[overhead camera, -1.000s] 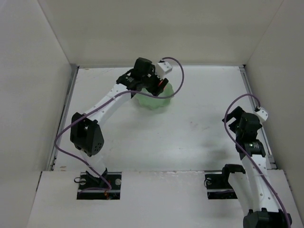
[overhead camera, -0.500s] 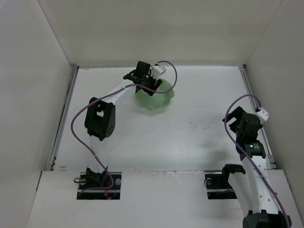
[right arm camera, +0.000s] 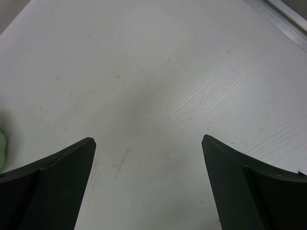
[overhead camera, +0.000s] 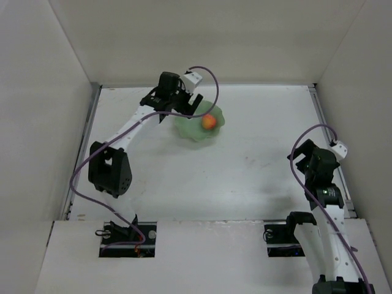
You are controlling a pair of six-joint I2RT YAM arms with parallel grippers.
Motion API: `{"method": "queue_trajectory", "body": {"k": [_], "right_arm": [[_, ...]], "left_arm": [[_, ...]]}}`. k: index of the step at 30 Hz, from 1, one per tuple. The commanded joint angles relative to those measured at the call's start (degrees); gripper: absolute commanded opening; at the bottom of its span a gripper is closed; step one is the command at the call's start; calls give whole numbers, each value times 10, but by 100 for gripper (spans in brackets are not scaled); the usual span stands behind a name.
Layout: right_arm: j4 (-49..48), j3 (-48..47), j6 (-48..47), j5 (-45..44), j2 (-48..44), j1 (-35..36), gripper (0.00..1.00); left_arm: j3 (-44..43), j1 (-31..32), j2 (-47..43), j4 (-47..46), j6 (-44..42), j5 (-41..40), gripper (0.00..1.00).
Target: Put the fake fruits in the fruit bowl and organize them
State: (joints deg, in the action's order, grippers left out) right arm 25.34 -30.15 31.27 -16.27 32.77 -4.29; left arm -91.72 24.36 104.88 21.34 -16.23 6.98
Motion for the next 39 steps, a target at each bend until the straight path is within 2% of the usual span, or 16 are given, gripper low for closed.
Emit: {"method": "queue_trajectory", "body": {"k": [1,10,15,22,26,28,33,37,39], "right_arm": [[0,-14,-5,-17,-24,9,100],[-17,-16,-6,-17,35,56,100],[-33,-9,-5,-19,51,82,100],[-38,-6,-2,-17,57,84,100],[-35,-2,1,-19,42,84,100],[-35,2,3,-19,34,83,100],[-38,3,5,-19,40,83,100],[-42,-5,-2,-17,61,83,100],[-44,-5,-2,-17,66,80,100]], "left_arm": [[16,-28,-90,-9,23,5,91],[98,-137,-162,7,75,9,91],[142,-177,-198,-10,93,15,91],[160,-222,-215,-10,114,34,91],[187,-250,-232,-1,125,58,100],[201,-269,-247,19,138,56,100],[253,-377,-270,25,173,67,100],[310,-478,-296,-31,250,104,100],[340,-508,-307,-60,290,122,100]]}}
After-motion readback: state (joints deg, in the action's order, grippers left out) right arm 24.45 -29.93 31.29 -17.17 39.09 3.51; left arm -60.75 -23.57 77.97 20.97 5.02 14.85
